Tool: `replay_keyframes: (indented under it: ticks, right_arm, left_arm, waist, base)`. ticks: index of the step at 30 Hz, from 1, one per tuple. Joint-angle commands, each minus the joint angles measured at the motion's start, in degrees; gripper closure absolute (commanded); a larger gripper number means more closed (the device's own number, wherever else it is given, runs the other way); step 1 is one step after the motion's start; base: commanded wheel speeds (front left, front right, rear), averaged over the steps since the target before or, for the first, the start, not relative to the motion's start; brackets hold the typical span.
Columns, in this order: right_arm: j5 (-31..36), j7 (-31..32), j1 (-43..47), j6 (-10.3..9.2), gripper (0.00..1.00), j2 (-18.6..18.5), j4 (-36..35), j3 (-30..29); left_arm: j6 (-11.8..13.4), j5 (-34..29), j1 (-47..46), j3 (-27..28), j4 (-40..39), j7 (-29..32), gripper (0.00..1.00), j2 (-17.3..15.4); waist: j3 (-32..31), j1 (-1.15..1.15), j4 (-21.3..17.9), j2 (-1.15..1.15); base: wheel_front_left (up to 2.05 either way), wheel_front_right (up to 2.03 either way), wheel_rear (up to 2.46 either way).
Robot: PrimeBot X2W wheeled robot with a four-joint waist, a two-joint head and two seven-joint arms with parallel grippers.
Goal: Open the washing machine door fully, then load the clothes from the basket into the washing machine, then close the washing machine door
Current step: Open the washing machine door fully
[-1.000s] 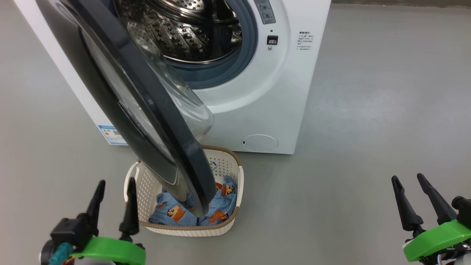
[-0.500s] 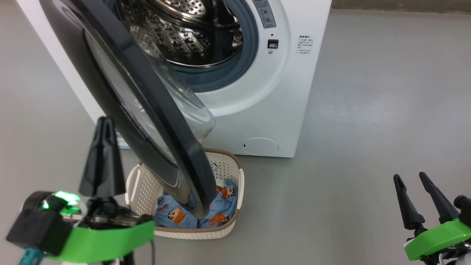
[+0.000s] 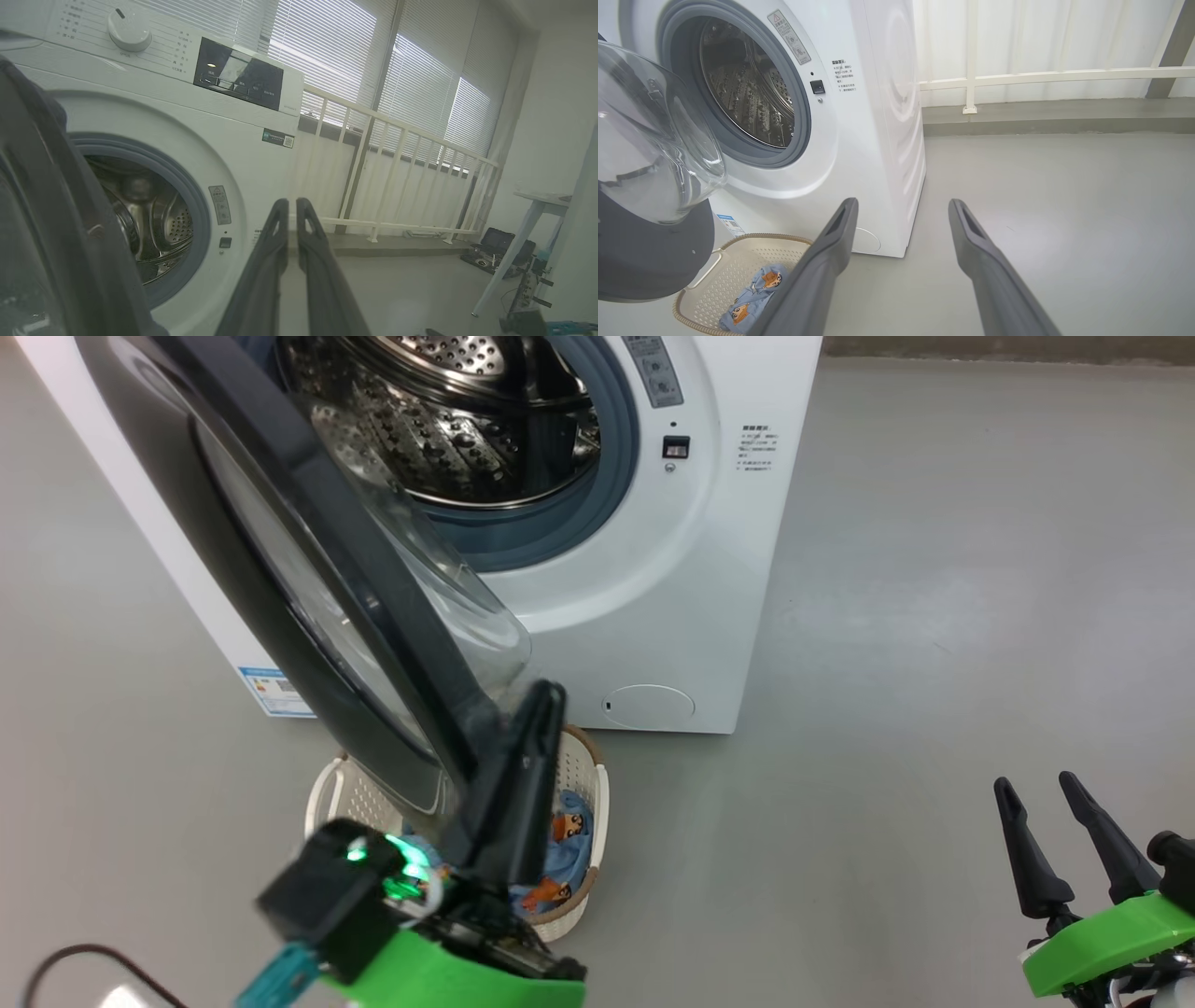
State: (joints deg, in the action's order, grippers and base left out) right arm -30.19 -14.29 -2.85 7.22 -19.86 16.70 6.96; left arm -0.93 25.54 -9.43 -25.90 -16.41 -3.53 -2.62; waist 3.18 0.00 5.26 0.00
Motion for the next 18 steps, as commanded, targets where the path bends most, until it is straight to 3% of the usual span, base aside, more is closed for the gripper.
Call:
replay_keyframes:
  ticks: [1,18]
  right_arm:
    - [0.46,-0.71,-0.42,0.26,0.0,-1.14,-1.43,0.72]
    - [1.74,-0.71,-0.75,0.26,0.0,-0.26,-2.54,-0.83]
  left_arm:
    - [0.35,0.68,-2.09,1.01,-0.09,-0.2,1.0,-0.28]
    - [1.63,8.85,-7.4,-2.96,22.43,-6.43,1.0,-0.26]
  waist:
    - [0.04,0.0,-0.17,0.0]
    - [0.55,0.0,-1.3,0.0]
  base:
    - [0.0,0.0,0.0]
    - [0.0,0.0,0.0]
